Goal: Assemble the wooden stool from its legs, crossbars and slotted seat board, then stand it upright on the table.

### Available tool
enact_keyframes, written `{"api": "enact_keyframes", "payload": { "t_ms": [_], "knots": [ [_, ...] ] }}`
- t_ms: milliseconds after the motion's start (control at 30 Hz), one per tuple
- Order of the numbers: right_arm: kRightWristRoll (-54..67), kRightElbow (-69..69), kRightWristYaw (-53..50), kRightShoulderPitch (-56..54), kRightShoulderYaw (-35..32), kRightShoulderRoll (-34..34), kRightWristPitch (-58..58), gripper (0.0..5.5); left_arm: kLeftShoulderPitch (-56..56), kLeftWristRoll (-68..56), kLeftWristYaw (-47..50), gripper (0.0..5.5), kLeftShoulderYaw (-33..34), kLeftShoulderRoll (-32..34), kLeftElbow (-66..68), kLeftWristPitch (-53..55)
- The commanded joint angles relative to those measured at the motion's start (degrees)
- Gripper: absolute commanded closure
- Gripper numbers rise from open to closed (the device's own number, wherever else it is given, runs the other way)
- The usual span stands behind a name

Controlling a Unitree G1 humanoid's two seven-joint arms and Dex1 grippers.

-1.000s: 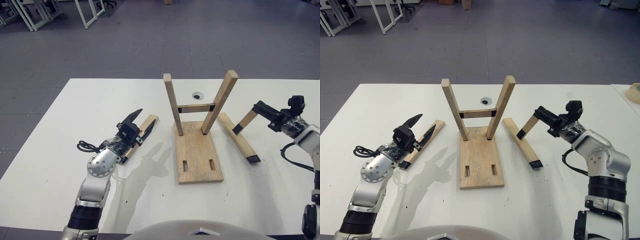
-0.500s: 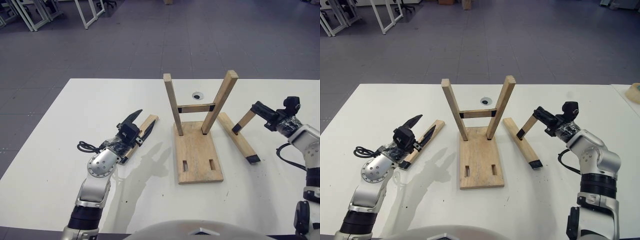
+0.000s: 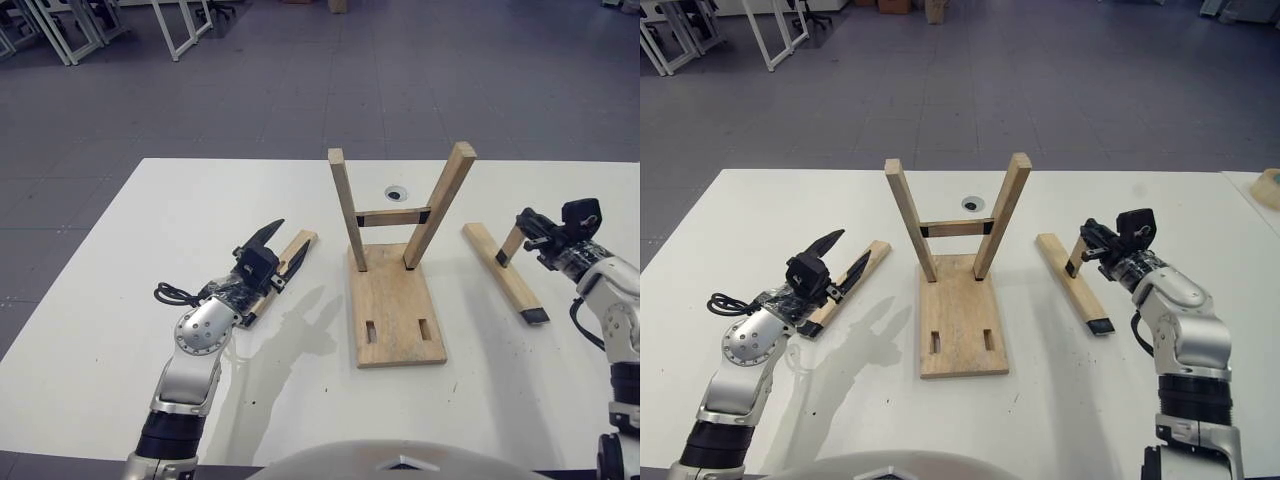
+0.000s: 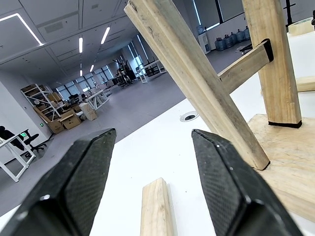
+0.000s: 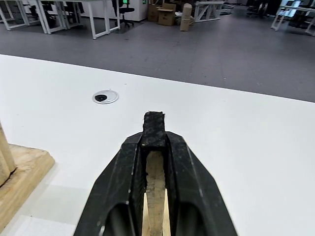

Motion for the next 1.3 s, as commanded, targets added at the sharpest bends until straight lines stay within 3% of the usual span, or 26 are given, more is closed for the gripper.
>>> {"api": "enact_keyframes", "payload": {
  "t_ms": [33, 600, 767, 933, 1133, 1300],
  "knots": [
    [-2.0, 4.9, -1.9, 3.2, 0.8, 1.7, 4.6, 5.09, 0.2, 0.7, 0.5, 2.69, 0.0, -0.2, 0.2, 0.2],
    [0.2, 2.9, -1.8, -5.7, -1.3, 0.9, 11.2, 5.09, 0.5, 0.9, 0.7, 2.69, 0.2, -0.5, 0.4, 0.3],
    [0.2, -1.5, -3.1, -7.0, -2.8, 0.3, 12.5, 3.97, 0.4, 0.8, 0.7, 2.69, 0.4, -0.3, 0.7, 0.2],
    [2.3, -7.1, -7.0, -16.3, -5.8, 0.4, 16.8, 3.01, 0.8, 0.8, 0.6, 2.69, 0.7, -0.2, 1.3, -0.3],
    [-1.1, 3.7, -9.3, -32.4, -2.6, 3.6, 8.0, 2.98, 0.3, 1.1, 0.8, 2.69, 0.5, -0.5, 1.8, -0.3],
    [-6.8, 18.5, -7.1, -26.2, 1.5, 5.6, -0.3, 2.98, 0.5, 1.0, 0.9, 2.69, 0.5, -0.7, 2.3, -0.4]
  ]
}}
